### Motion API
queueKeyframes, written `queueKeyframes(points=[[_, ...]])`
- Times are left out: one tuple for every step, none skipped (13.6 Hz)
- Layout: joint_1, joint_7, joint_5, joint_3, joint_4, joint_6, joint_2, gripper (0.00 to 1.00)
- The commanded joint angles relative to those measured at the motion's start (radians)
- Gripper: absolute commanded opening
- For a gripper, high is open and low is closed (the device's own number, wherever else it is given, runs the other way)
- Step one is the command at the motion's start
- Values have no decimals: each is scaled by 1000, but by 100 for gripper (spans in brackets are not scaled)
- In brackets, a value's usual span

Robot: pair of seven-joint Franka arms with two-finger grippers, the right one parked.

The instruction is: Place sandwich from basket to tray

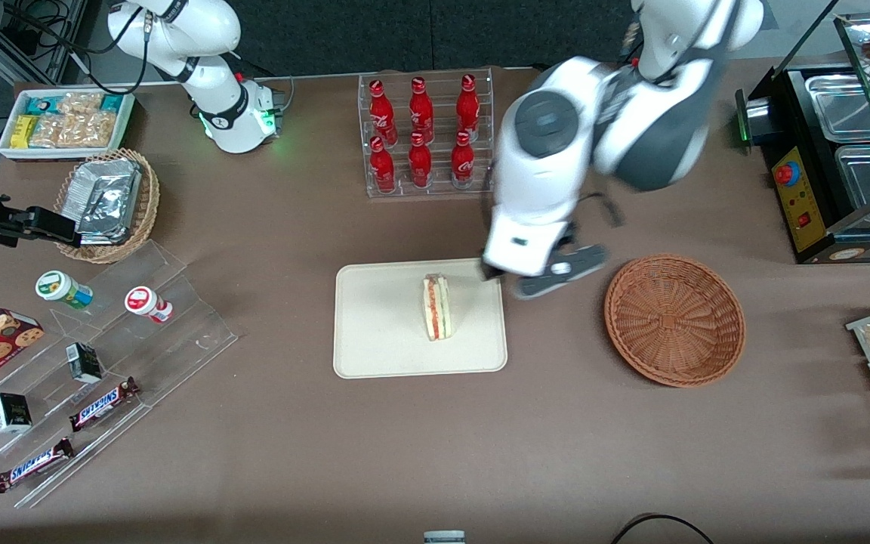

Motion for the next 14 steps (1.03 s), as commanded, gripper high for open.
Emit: queueKeyframes(points=[[114, 136, 2, -13, -43, -109, -115, 100], [154, 198, 2, -13, -46, -152, -141, 100], [191, 262, 2, -13, -52, -187, -169, 100], [232, 317, -1, -13, -67, -206, -198, 100], [257, 348, -3, -13, -93, -210, -233, 100], [283, 379, -1, -11, -137, -207, -276, 100], [317, 432, -4, -11, -183, -198, -319, 100], [346, 497, -8, -11, -216, -198, -351, 100], [375, 555, -9, -11, -237, -198, -376, 100], [403, 612, -9, -11, -259, -198, -400, 100], [421, 666, -9, -11, -271, -206, -417, 100], [453, 727, -11, -11, -283, -207, -431, 100], [482, 774, -21, -11, -288, -207, -442, 100], [499, 805, -30, -11, -296, -209, -460, 100]])
